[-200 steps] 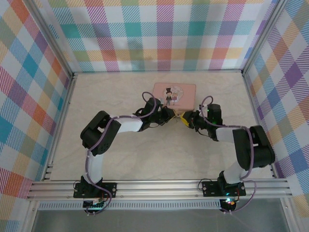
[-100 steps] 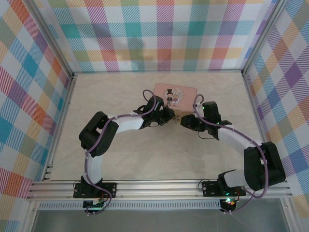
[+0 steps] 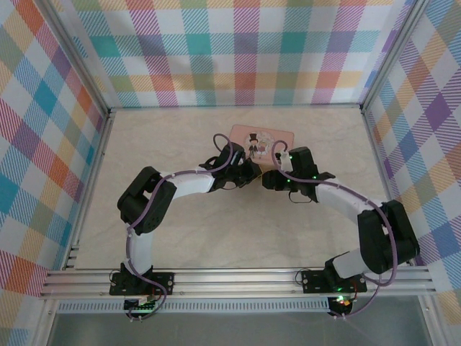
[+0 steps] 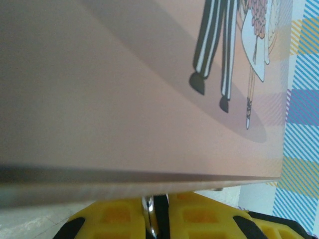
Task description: Unlock the padlock with the key
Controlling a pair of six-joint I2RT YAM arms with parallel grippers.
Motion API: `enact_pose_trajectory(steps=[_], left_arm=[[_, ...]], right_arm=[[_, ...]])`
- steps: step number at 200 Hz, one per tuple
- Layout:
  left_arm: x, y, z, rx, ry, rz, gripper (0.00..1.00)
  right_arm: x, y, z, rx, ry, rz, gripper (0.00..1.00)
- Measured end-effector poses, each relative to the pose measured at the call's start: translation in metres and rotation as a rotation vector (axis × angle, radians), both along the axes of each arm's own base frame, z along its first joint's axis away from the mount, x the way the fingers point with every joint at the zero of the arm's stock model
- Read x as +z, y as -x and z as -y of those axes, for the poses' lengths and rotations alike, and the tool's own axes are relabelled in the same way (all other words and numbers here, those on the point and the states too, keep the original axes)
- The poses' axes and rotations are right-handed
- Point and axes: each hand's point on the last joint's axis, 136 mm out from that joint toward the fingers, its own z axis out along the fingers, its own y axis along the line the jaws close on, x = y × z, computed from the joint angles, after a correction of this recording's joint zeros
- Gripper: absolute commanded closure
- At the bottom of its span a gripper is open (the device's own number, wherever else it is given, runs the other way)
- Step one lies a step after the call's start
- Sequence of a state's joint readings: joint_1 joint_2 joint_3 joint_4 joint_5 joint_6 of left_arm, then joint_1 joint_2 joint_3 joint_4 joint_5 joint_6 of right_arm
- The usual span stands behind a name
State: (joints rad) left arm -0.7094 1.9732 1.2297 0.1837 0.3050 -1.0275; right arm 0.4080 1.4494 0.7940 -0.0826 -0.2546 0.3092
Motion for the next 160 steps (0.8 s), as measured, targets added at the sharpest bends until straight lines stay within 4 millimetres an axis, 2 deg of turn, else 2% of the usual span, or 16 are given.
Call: enact_pose_trajectory(steps=[55, 160], left_arm=[[0.002, 0.0, 0.001, -0.005, 0.005, -0.001, 0.98], [0.006, 0.0, 0.004, -0.014, 0.015, 0.001, 0.98]], right_arm=[[-0.007, -0.004, -0.011, 0.067, 0.057, 0.031, 0.58], [-0.02, -0.01, -0.011, 0.098, 0.191, 0.058, 0.59]])
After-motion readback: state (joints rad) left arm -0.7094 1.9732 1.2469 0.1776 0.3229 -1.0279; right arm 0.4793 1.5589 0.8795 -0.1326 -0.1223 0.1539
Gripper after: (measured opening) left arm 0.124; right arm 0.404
